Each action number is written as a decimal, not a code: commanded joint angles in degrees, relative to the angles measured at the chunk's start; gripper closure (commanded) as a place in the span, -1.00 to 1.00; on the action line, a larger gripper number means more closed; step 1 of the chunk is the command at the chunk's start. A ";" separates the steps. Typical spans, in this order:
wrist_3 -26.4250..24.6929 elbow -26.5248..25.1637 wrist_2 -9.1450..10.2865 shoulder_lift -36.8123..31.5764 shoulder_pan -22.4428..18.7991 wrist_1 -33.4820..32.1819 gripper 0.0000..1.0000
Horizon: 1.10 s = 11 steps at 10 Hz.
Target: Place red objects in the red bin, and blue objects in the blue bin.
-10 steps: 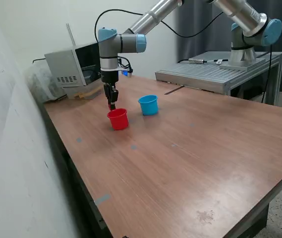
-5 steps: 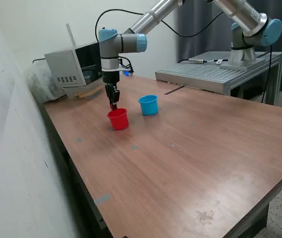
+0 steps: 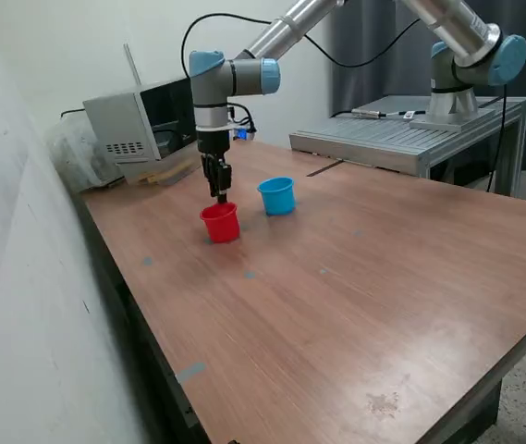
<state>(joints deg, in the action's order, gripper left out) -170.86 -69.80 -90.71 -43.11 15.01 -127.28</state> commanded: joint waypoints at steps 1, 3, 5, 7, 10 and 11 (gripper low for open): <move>0.00 -0.16 -0.08 -0.05 -0.06 0.01 -1.00; 0.08 -1.90 0.01 -2.23 -0.06 2.10 -1.00; 0.26 -9.34 -0.26 -12.72 -3.20 5.09 -1.00; -0.53 -14.72 -0.52 -23.20 -6.02 13.24 -1.00; -5.61 -19.39 -0.70 -38.32 -10.42 26.08 -1.00; -6.59 -20.01 -0.78 -42.28 -12.00 30.46 -1.00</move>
<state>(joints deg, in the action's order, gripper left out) -175.50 -88.16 -91.37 -78.67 5.31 -103.06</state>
